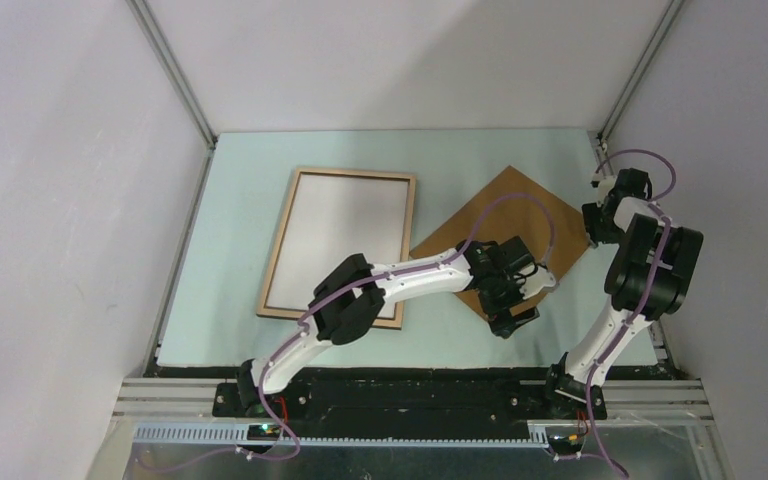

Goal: Put the photo into the frame
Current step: Adjust the photo frame item at the center of the board.

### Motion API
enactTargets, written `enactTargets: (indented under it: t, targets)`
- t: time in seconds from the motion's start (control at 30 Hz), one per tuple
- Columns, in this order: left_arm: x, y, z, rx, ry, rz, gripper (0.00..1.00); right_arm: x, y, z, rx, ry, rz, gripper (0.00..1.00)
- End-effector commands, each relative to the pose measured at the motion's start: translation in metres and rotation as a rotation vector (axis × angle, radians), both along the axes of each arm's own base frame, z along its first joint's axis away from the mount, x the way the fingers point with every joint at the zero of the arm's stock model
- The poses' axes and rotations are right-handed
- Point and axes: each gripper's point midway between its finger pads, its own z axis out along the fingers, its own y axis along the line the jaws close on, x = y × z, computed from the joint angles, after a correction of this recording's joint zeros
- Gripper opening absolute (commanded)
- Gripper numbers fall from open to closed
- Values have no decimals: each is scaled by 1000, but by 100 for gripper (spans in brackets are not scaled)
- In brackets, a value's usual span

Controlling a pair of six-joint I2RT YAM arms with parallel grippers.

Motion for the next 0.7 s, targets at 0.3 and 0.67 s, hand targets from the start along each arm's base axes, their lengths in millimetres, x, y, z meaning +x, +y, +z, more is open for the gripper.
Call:
enactTargets:
  t: [0.3,0.67]
  targets:
    - [11,-2,48,-18,-178,93,99,1,25,-12,125,37,-63,67]
    - [79,58,122,-54,-338,282,98,-15,50,50,272,-92,-96,70]
